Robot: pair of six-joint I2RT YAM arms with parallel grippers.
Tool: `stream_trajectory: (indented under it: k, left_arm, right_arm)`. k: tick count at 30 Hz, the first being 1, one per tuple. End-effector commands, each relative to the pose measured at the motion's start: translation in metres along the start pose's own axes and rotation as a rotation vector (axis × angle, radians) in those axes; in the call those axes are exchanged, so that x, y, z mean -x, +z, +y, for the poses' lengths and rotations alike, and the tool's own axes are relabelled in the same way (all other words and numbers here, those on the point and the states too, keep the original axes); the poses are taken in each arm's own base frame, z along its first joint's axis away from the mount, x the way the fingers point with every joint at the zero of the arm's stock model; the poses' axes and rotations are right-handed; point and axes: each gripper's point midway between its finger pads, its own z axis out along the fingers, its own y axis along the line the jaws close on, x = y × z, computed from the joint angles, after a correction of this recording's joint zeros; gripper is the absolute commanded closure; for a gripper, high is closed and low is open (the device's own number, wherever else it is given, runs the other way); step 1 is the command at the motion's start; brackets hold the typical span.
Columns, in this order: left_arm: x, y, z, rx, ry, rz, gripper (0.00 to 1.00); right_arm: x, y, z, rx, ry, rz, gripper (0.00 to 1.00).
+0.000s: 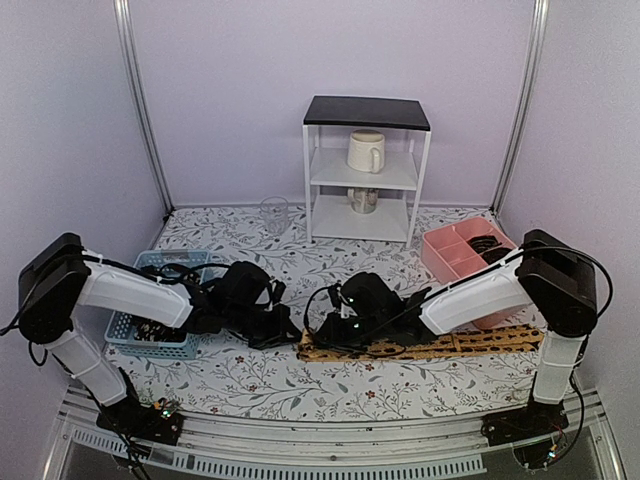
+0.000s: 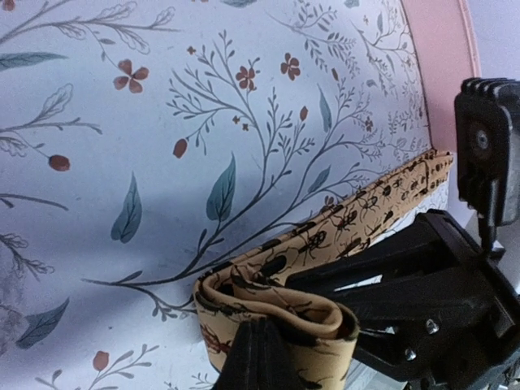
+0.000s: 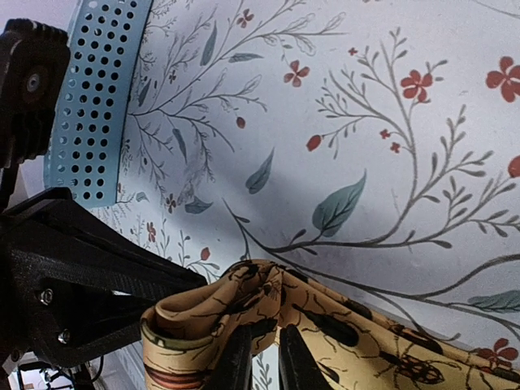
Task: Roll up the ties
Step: Roll the tie at the center of the board.
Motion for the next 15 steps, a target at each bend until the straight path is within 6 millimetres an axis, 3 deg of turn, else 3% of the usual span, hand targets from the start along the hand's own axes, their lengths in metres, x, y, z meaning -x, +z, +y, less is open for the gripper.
stream_trajectory:
  k: [1,7,15]
  left_arm:
    - [0.0,-0.007,-0.001,0.006,0.017,-0.019,1.0]
    - [-0.005,0.001,-0.005,-0.031,0.023,0.01,1.0]
    - [-0.006,0.005,-0.005,-0.03,0.029,0.023,1.0]
  right_arm:
    - [-0.003,0.012,0.012,0.069,0.0,0.02,0.87]
    - [-0.01,0.019,0.004,0.059,0.02,0.045,0.87]
    - [-0.005,0.01,-0.014,0.004,0.024,0.001,0.87]
